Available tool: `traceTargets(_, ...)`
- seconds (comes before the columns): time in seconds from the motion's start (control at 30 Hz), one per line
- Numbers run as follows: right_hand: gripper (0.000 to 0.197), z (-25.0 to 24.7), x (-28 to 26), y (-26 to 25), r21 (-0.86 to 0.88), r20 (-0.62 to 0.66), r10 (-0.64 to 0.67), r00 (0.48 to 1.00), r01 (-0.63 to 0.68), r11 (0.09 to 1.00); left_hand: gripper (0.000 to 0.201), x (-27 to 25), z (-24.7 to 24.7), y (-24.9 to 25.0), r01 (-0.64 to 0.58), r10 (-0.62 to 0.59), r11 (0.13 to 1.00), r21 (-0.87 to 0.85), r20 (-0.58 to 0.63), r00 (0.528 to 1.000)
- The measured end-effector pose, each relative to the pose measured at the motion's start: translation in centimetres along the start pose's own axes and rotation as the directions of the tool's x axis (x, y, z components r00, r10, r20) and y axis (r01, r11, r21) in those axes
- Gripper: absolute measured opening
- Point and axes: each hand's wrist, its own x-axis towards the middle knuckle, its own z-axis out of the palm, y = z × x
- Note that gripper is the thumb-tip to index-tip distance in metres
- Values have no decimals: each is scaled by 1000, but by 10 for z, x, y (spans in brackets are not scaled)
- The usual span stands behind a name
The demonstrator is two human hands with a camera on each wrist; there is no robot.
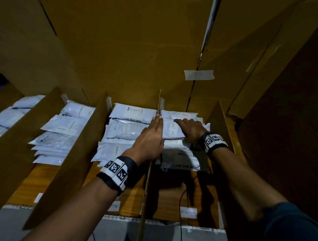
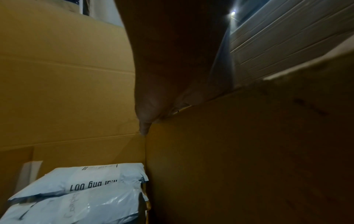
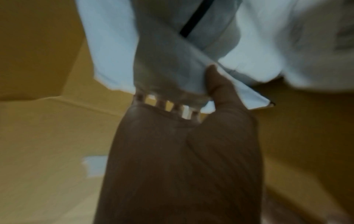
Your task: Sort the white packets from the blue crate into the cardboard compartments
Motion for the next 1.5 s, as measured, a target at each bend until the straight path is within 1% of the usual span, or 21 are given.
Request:
traceTargets(0.07,107,11,4,-3,-69,-8,-8,1000,7,998,84,0,-2,-1,-7,7,1000,-12,-2,1000)
traceTargets(0.13,105,24,5,-8,-118,-38,10,999,-15,993,83,-1,-3,-1,-7,7,1000,-29,-17,1000)
traceTargets(0.23,88,42,3,-15,-53,-99,69,993,-74,996,83,-2,-1,-4,-21,19,998,-53,-40,999)
traceTargets(0.3,82,50,3,-15,-11,-126,107,986,-109,994,83,-1,1,-6,-28,25,998,-59,-53,998)
traceTargets(0.4,80,54,3,-8,-8,-156,129,979,-131,991,84,1,2,-6,-20,17,997,-72,-48,999)
traceTargets(0.47,77,54,2,-4,-12,-163,112,980,-115,993,85,0,1,-4,-8,5,997,-80,-42,999)
traceTargets(0.57,78,55,-1,0,-6,-164,101,981,-103,995,84,-1,-1,-3,1,-4,997,-76,-34,999)
traceTargets(0.63,76,55,-2,3,14,-189,98,977,-97,995,84,0,-2,-3,9,-11,997,-78,-25,1000)
traceTargets(0.73,83,49,-4,6,35,-246,113,963,-107,994,85,1,-1,-3,14,-15,997,-78,-14,1000)
traceTargets(0.87,96,43,-4,13,88,-213,111,971,-94,992,84,-2,-3,-2,12,-13,997,-80,-12,1000)
traceTargets(0.97,100,38,-4,17,104,-178,119,977,-102,989,82,-1,-1,-3,13,-14,997,-77,-21,1000)
traceTargets(1.03,101,36,-7,16,93,-201,105,974,-87,992,82,0,2,-4,17,-19,997,-78,-24,1000)
traceTargets(1.1,99,36,-10,13,77,-245,75,967,-58,995,83,0,3,-4,18,-20,997,-74,-25,999)
traceTargets(1.17,96,41,-12,11,51,-259,46,965,-34,998,83,0,2,-4,22,-24,997,-69,-23,999)
traceTargets(1.27,92,54,-16,6,24,-190,30,981,-26,999,83,0,1,-2,21,-22,998,-58,-18,1000)
traceTargets(1.4,82,63,-22,-9,109,-153,108,982,-91,990,84,0,1,0,41,-42,997,-58,-14,999)
traceTargets(1.5,73,72,-22,-12,141,-72,150,986,-139,980,84,0,1,2,55,-56,996,-65,-13,998)
